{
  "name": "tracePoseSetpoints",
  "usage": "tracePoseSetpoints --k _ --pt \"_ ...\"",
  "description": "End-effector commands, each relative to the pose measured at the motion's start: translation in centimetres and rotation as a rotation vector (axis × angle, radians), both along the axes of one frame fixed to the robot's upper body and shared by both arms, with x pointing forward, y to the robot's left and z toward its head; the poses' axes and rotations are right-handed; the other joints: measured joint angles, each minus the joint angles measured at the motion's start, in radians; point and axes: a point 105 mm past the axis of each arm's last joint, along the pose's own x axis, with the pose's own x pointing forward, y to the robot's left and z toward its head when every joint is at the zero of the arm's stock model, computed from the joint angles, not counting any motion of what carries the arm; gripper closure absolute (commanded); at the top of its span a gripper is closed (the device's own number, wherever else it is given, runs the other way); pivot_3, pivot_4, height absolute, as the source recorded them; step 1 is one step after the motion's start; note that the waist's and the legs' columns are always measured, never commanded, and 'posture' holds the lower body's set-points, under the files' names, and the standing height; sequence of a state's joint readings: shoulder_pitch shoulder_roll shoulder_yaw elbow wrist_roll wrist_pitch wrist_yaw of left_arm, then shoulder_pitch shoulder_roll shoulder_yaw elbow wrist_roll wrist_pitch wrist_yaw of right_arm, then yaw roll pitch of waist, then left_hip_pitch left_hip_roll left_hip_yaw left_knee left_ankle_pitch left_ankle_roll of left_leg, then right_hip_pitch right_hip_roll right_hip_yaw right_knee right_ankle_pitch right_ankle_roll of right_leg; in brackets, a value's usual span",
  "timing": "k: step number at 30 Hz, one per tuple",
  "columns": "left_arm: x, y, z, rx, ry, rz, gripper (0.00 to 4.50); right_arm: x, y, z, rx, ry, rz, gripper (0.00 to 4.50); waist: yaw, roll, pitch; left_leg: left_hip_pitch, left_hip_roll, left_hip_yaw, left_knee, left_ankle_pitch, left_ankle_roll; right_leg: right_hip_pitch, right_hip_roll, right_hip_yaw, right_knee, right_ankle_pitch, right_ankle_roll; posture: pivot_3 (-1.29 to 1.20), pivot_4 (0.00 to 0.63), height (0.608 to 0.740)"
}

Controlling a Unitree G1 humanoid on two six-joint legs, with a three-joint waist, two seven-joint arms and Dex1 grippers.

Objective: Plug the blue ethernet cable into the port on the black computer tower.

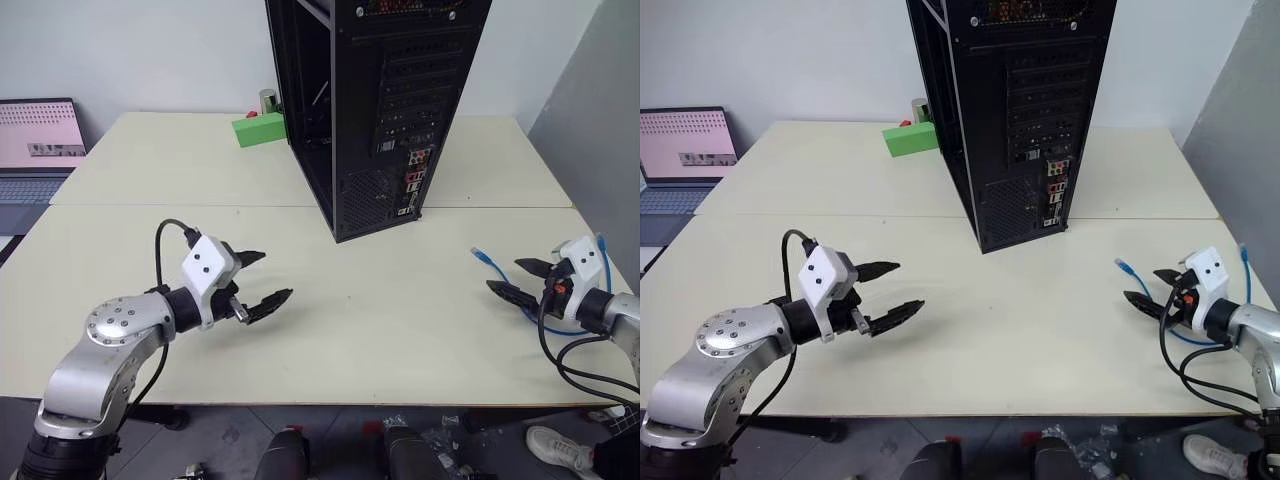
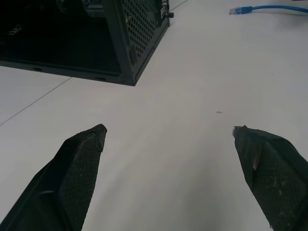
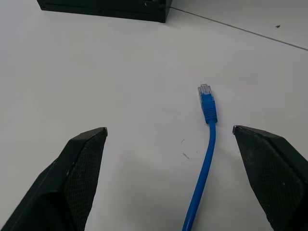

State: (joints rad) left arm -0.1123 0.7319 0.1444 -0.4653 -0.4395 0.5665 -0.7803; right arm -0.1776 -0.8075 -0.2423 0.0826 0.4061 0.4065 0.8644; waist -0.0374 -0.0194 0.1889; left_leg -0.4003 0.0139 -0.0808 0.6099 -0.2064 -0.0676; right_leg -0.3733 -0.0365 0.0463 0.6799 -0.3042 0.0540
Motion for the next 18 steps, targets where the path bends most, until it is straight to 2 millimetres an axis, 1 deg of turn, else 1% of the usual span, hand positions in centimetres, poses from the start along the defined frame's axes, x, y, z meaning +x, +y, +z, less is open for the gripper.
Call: tracePoseSetpoints --k 1,4,11,18 --pt "-0.8 -0.9 1.1 -0.012 -0.033 -0.065 0.00 0.2 0.1 0.9 -0.022 -0.046 0.009 0.07 0.000 0.000 0.000 0.000 0.000 0.000 0.000 0.000 0.000 0.000 0.000 0.000 0.000 0.000 0.000 0.00 0.150 0.740" --pt "-0.9 -1.0 1.1 -0.006 -0.036 -0.071 0.00 0.2 0.0 0.8 -0.048 -0.053 0.003 0.07 0.000 0.000 0.000 0.000 0.000 0.000 0.000 0.000 0.000 0.000 0.000 0.000 0.000 0.000 0.000 0.00 0.150 0.740" --pt "-0.7 -1.2 0.7 0.018 -0.035 -0.074 0.00 0.3 0.2 0.6 -0.046 -0.057 0.005 0.07 0.000 0.000 0.000 0.000 0.000 0.000 0.000 0.000 0.000 0.000 0.000 0.000 0.000 0.000 0.000 0.00 0.150 0.740" --pt "-0.5 -1.9 0.4 0.034 -0.035 -0.099 0.00 0.7 0.9 0.4 -0.031 -0.062 0.009 0.07 0.001 0.000 0.000 0.000 0.000 0.000 0.000 0.000 0.000 0.000 0.000 0.000 0.000 0.000 0.000 0.00 0.150 0.740"
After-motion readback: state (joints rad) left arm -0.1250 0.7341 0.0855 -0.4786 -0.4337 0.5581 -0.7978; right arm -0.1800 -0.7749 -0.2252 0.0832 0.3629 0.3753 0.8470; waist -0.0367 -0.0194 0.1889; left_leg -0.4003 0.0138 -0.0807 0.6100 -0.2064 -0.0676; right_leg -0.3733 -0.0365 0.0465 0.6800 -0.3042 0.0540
